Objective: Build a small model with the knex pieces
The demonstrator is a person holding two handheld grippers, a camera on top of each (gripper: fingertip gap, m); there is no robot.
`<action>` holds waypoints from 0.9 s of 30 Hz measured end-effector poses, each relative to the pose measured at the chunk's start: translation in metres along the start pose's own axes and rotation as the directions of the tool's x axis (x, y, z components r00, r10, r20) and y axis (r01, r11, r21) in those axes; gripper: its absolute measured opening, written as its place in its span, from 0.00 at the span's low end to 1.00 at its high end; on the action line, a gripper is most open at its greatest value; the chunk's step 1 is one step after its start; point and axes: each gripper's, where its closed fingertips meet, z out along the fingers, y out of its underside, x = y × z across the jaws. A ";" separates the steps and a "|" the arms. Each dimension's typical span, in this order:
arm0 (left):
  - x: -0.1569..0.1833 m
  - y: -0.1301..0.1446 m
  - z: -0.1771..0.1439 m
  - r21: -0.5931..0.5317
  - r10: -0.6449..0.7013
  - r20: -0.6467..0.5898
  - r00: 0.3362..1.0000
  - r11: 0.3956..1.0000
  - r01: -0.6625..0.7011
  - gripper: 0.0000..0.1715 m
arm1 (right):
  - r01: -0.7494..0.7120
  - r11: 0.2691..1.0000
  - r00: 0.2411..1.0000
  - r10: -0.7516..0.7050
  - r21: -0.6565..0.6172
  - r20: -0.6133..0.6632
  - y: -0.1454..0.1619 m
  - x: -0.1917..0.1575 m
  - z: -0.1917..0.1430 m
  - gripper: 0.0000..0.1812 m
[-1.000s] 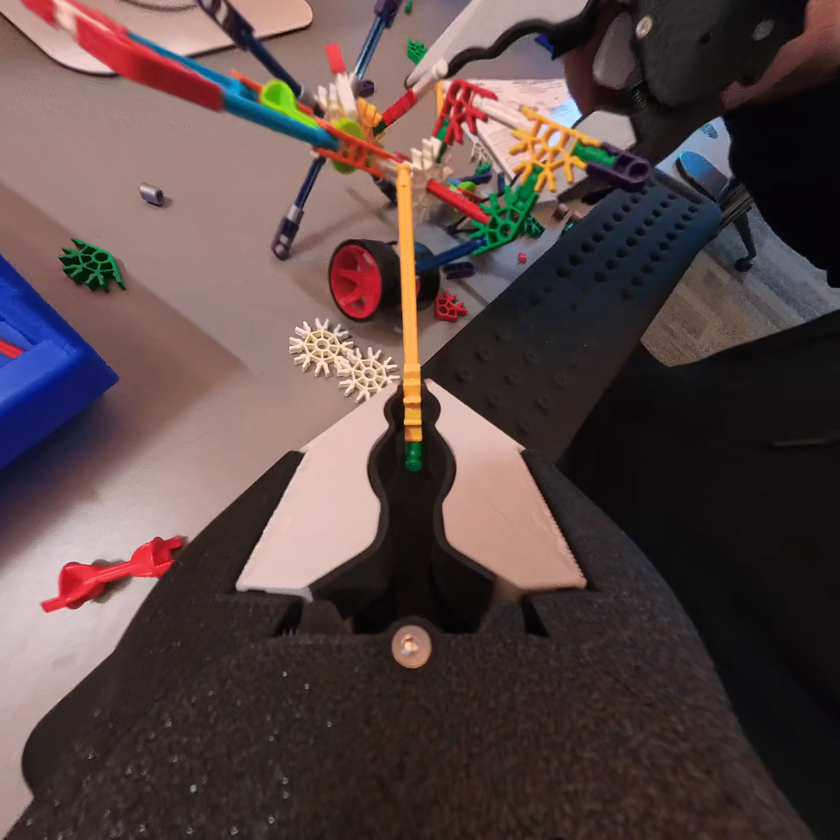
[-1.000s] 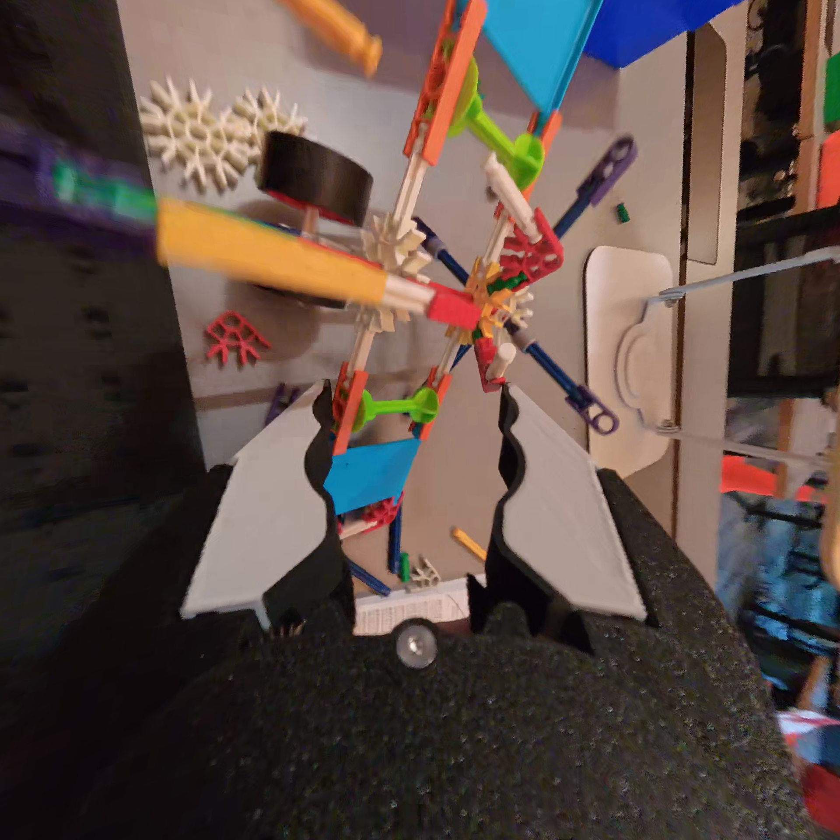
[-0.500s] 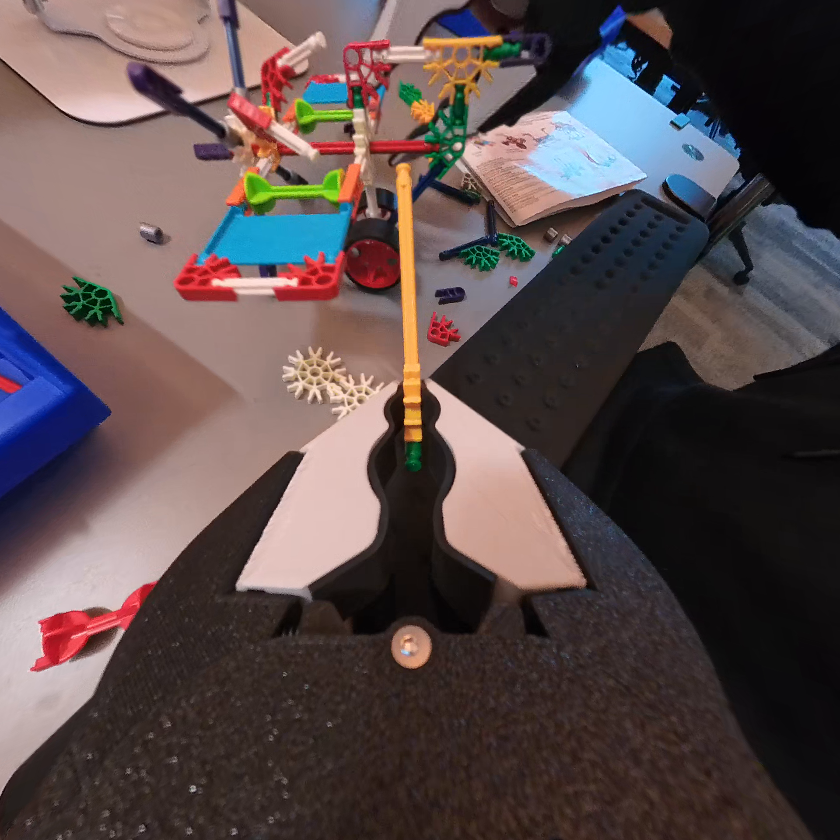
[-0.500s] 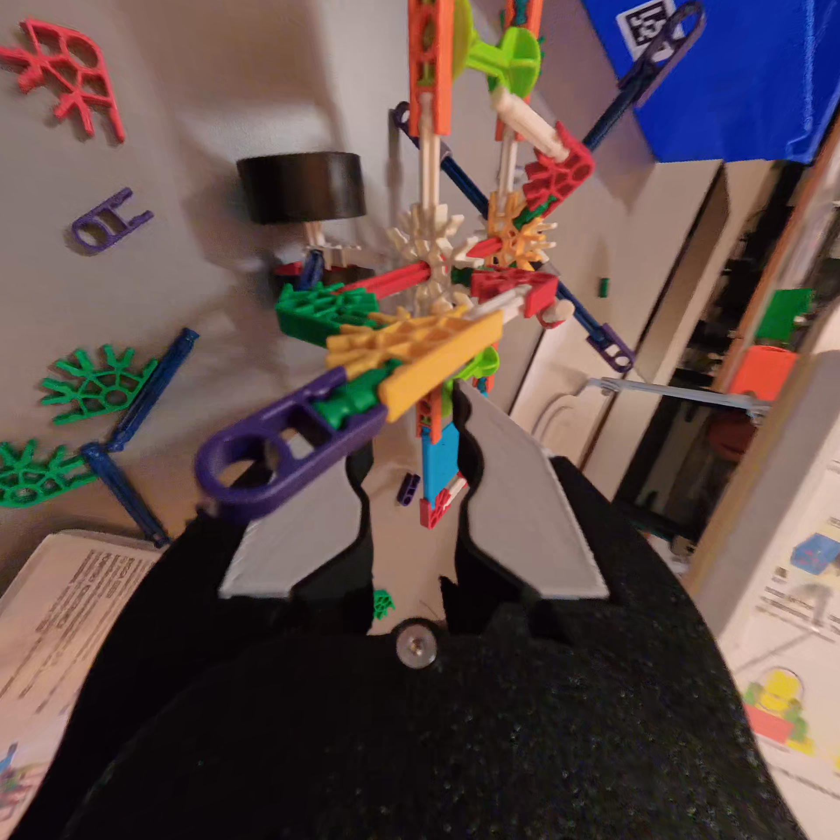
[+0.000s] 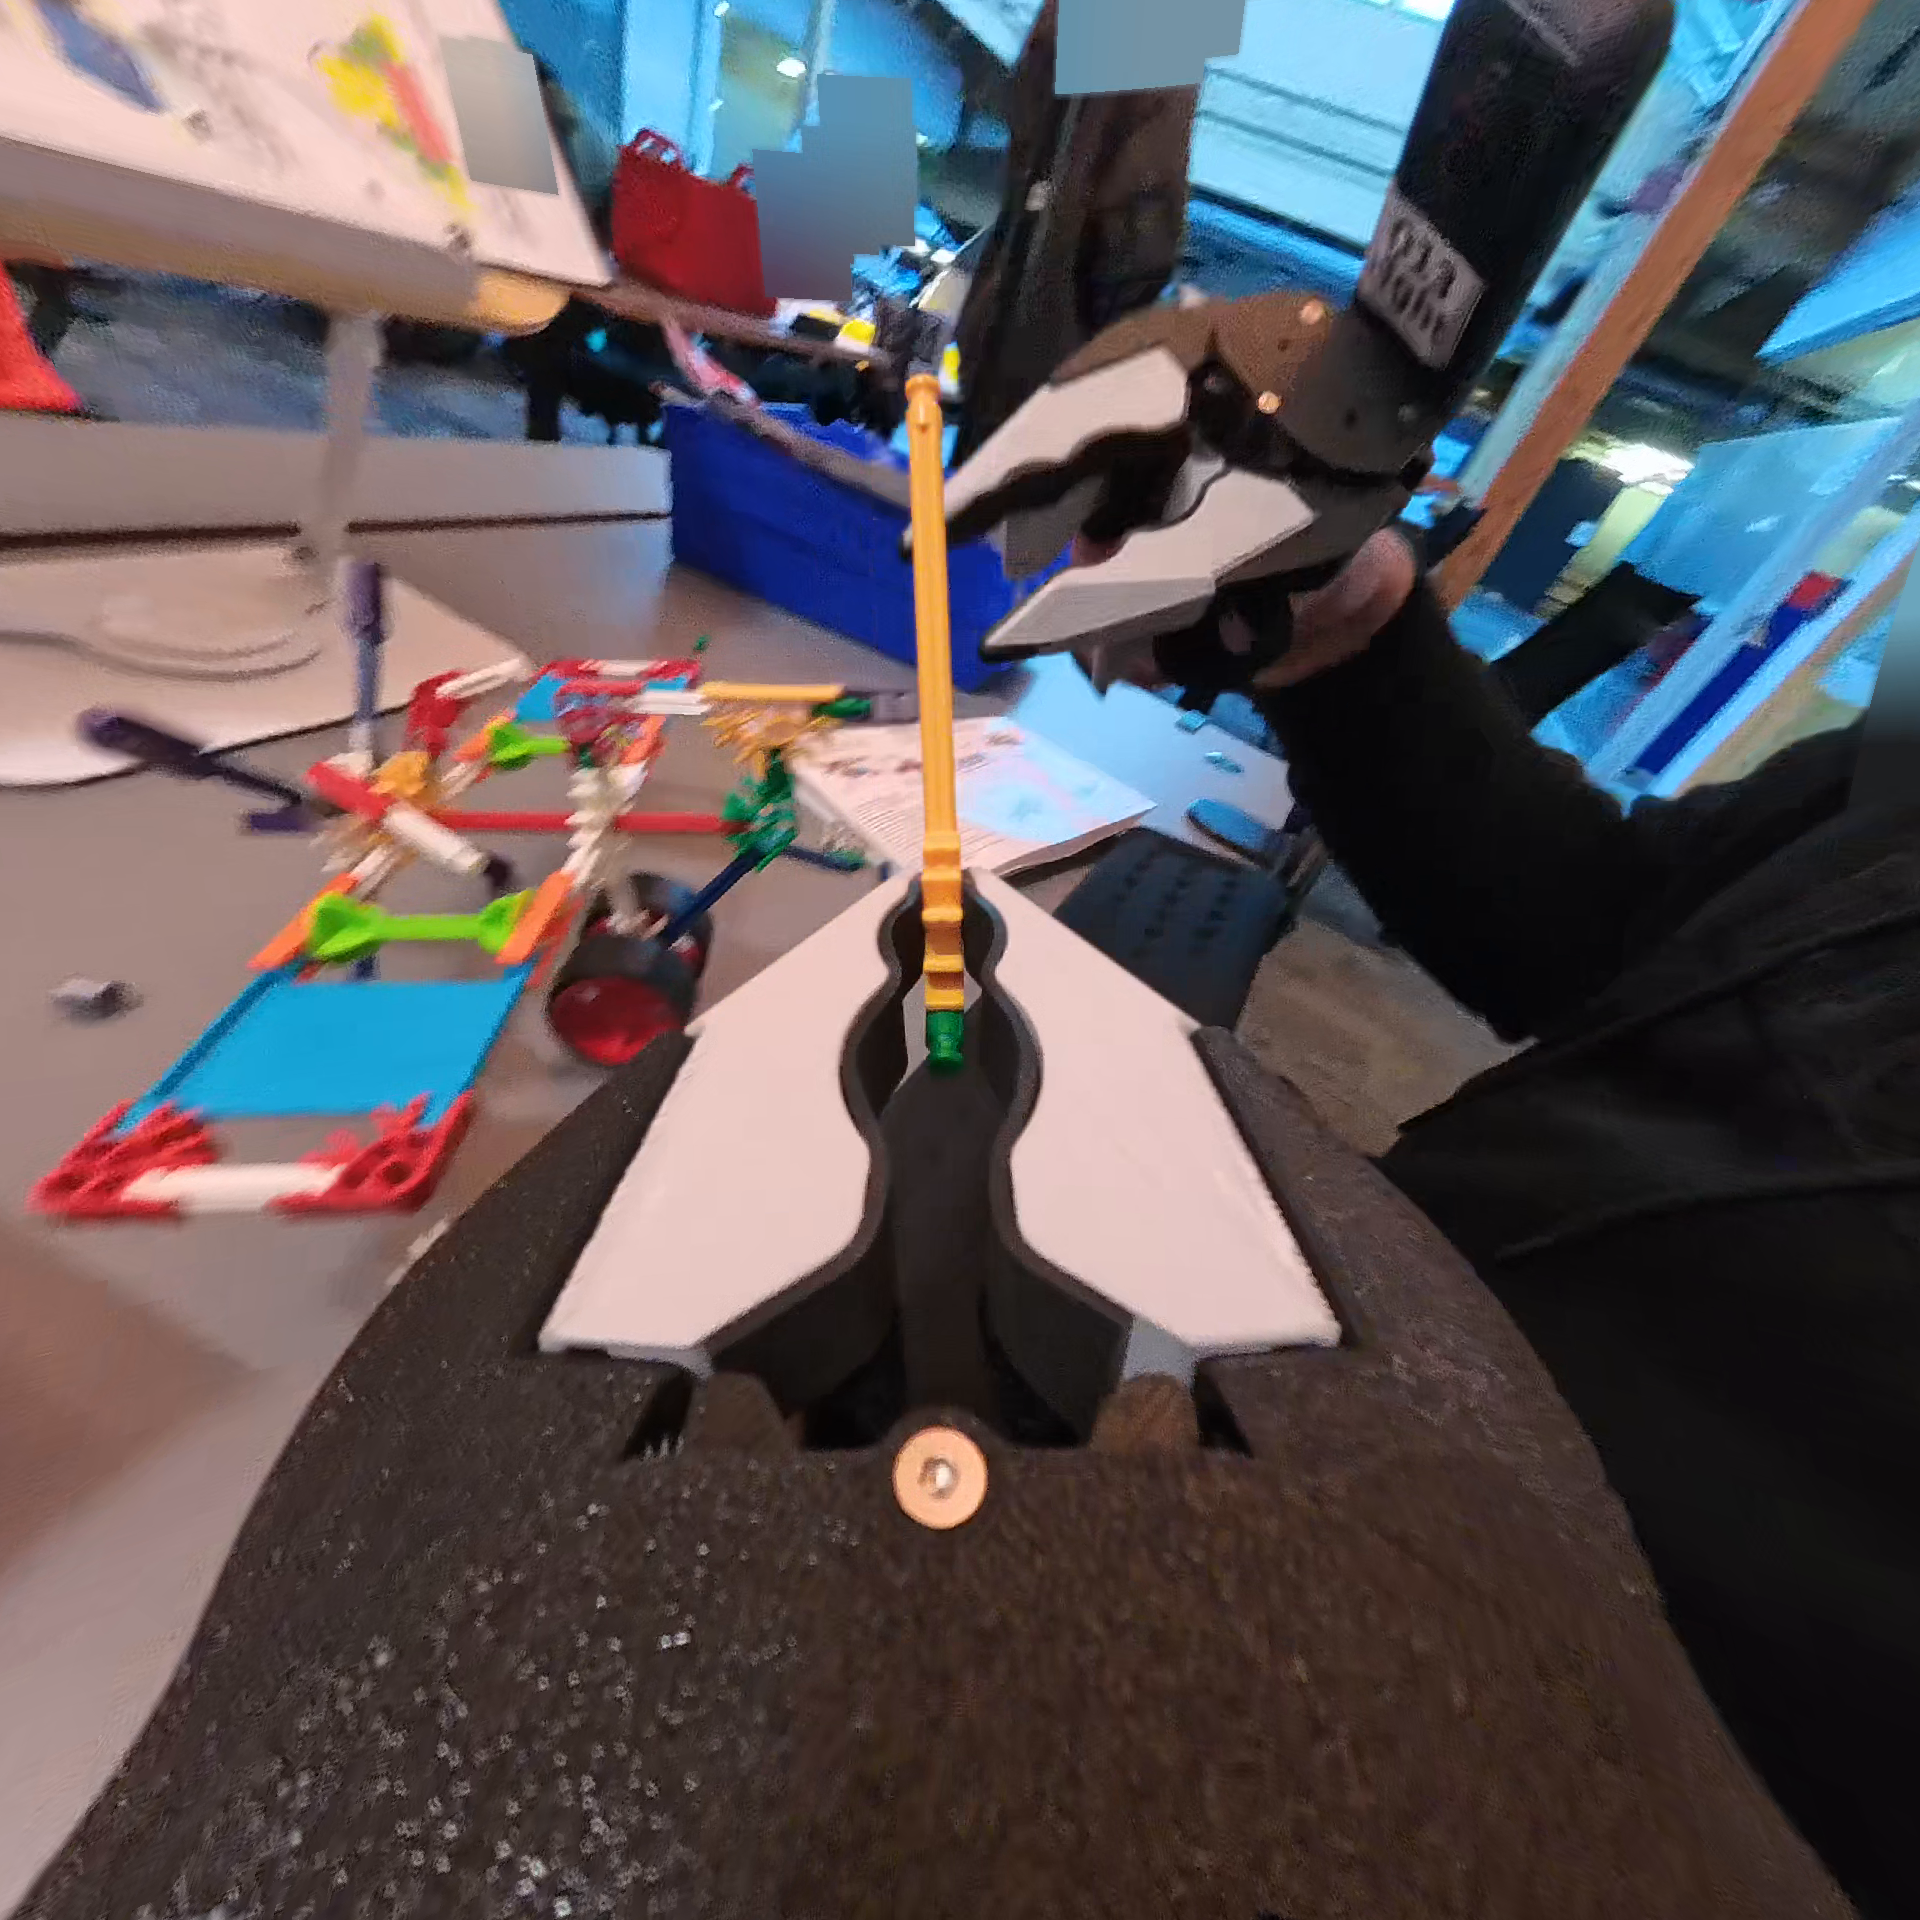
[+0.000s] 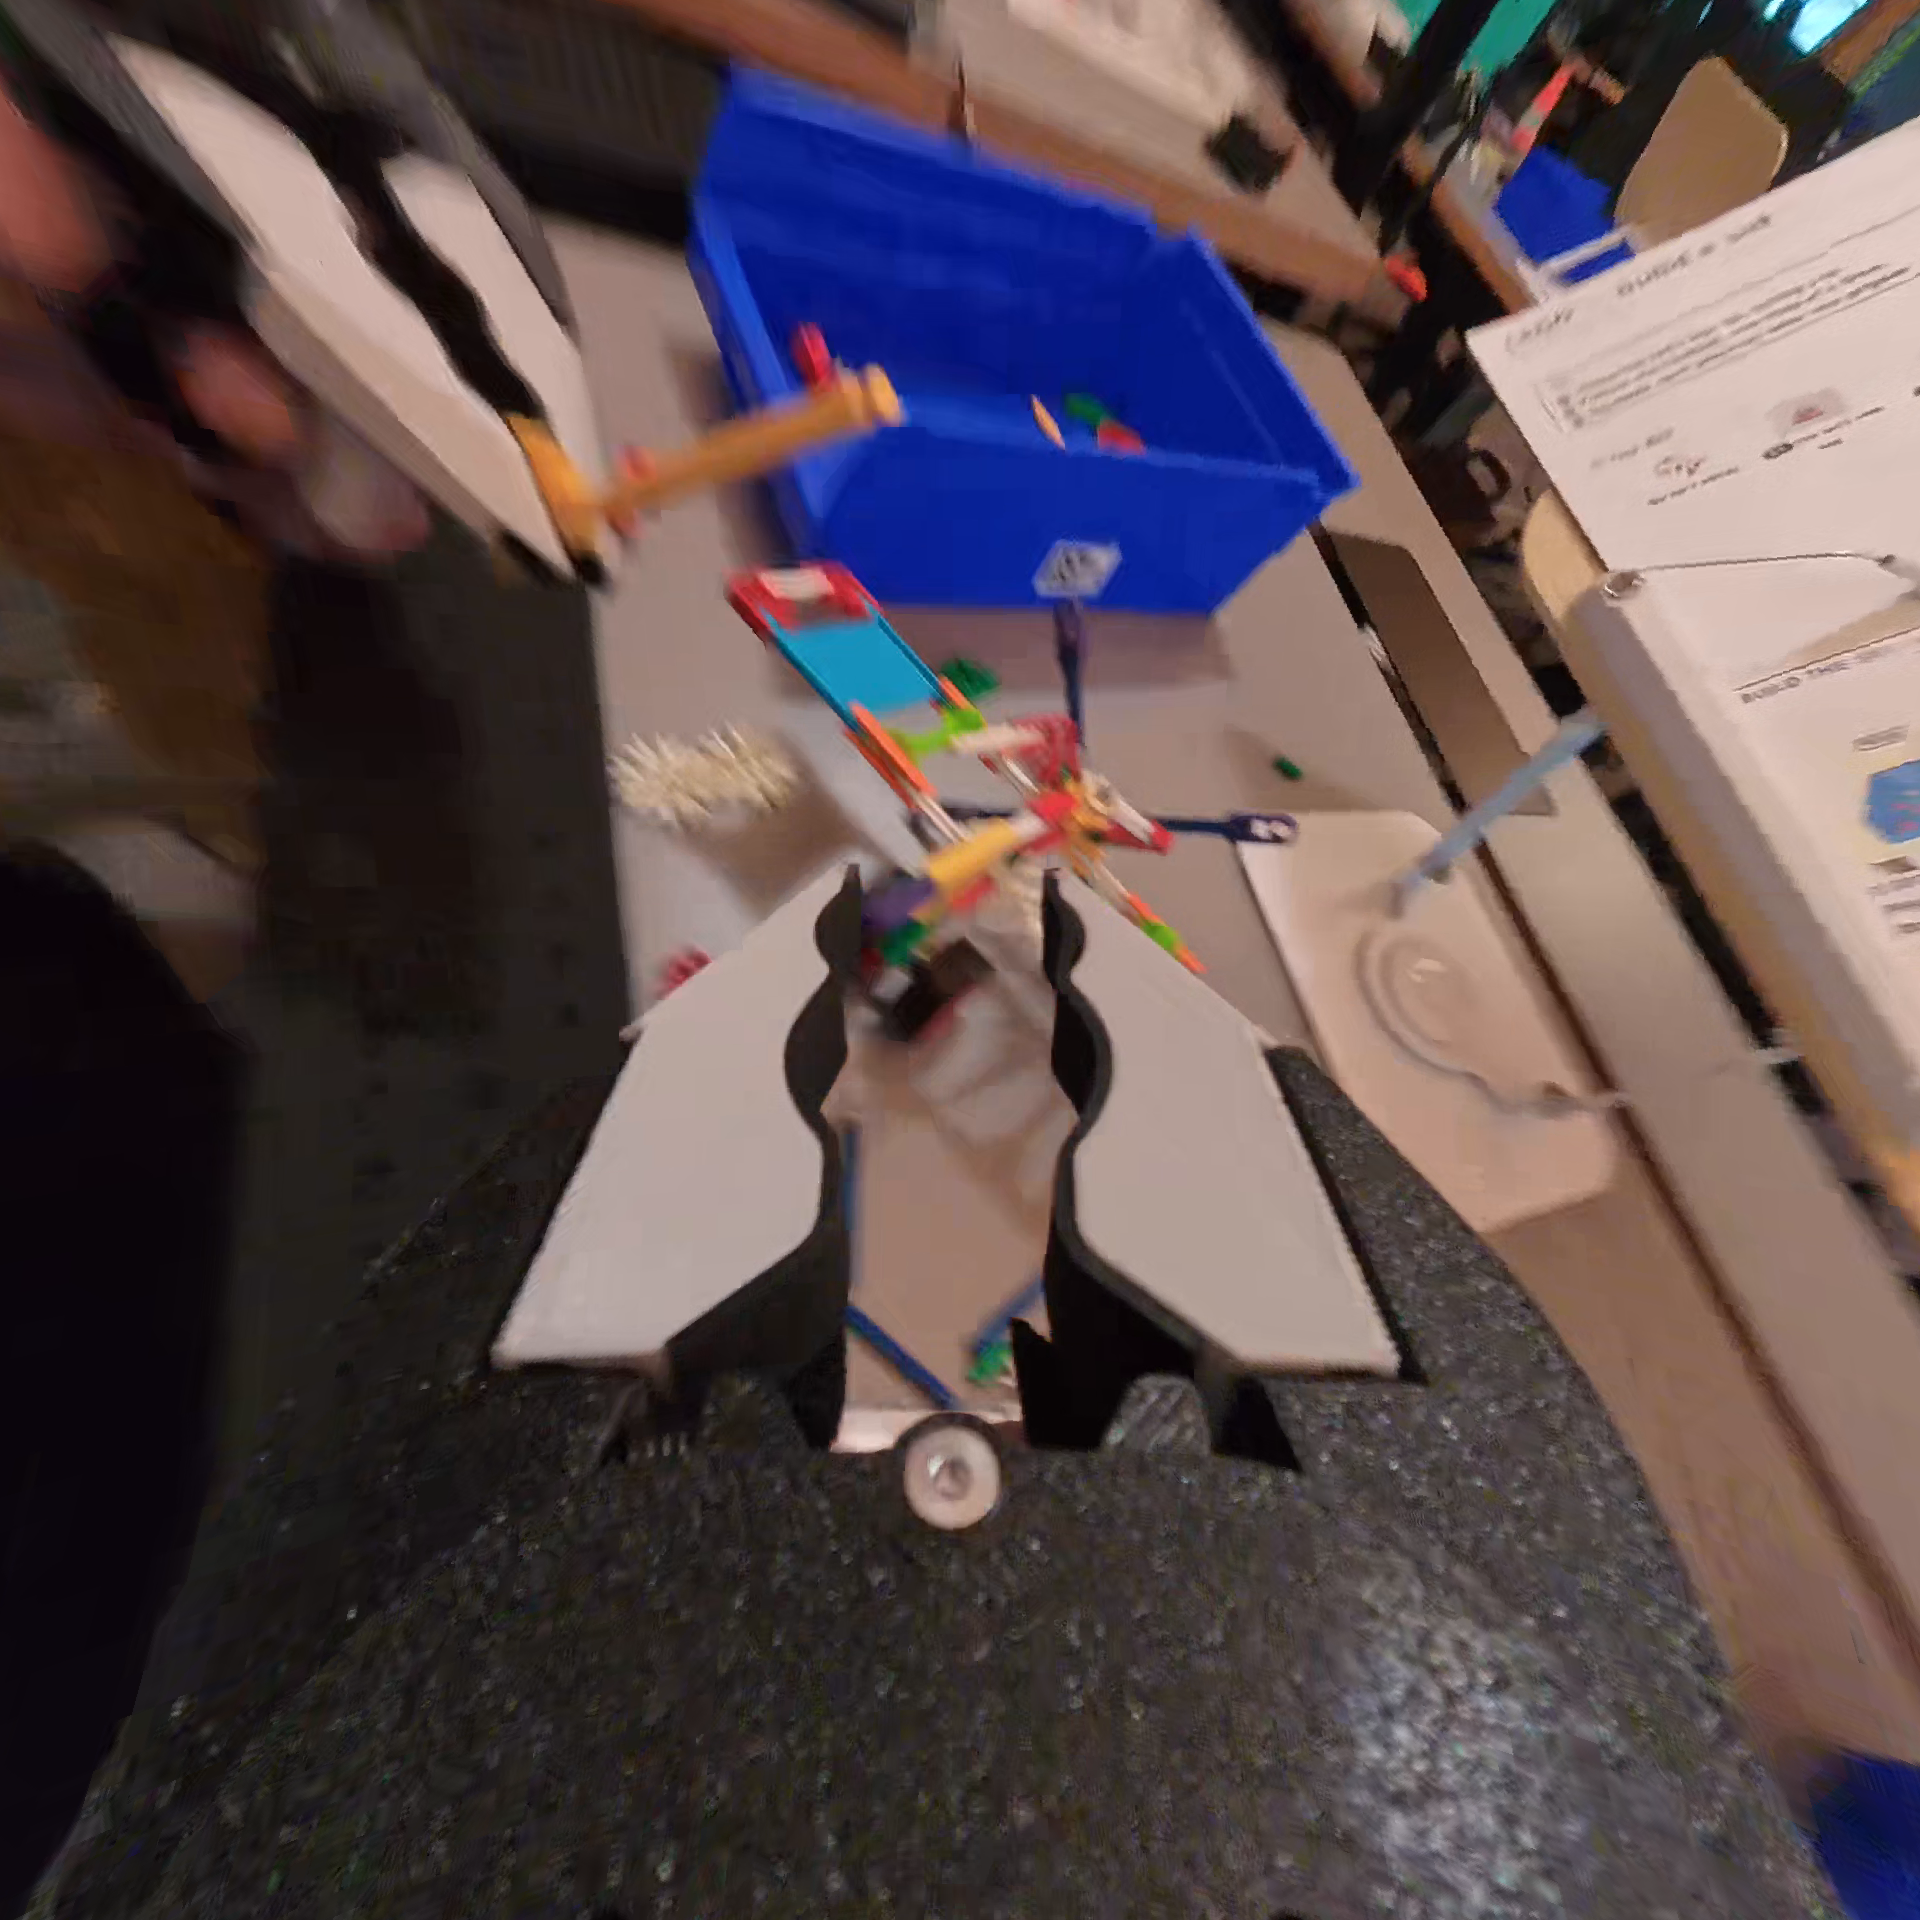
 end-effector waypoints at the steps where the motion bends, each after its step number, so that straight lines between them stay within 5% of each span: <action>1: 0.011 -0.003 0.006 0.010 0.010 -0.032 0.999 1.000 -0.010 0.03 | -0.079 0.995 0.997 0.077 0.063 0.031 -0.009 -0.012 -0.005 0.15; 10: 0.059 -0.009 0.053 0.168 -0.055 -0.220 0.974 0.981 0.094 0.03 | -0.512 0.814 0.858 0.472 0.275 0.202 -0.024 -0.055 -0.003 0.08; 13: 0.065 -0.003 0.063 0.162 -0.096 -0.265 0.959 0.977 0.142 0.03 | -0.518 0.786 0.855 0.482 0.336 0.191 -0.025 -0.053 -0.011 0.02; 18: 0.065 -0.011 0.065 0.231 -0.077 -0.264 0.962 0.963 0.140 0.03 | -0.553 0.767 0.832 0.491 0.326 0.256 -0.018 -0.055 -0.024 0.14; 19: 0.065 -0.016 0.064 0.250 -0.084 -0.282 0.956 0.955 0.158 0.03 | -0.549 0.766 0.835 0.484 0.335 0.261 -0.018 -0.056 -0.029 0.23; 22: 0.063 -0.031 0.063 0.282 -0.149 -0.353 0.924 0.925 0.257 0.03 | -0.458 0.810 0.889 0.423 0.367 0.176 -0.014 -0.057 -0.035 0.23; 24: 0.063 -0.040 0.063 0.294 -0.195 -0.413 0.890 0.896 0.332 0.03 | -0.257 0.900 0.959 0.282 0.352 -0.021 -0.008 -0.056 -0.032 0.22; 27: 0.059 -0.046 0.065 0.310 -0.244 -0.454 0.857 0.858 0.409 0.03 | 0.009 0.960 0.963 0.067 0.280 -0.262 -0.008 -0.054 -0.029 0.20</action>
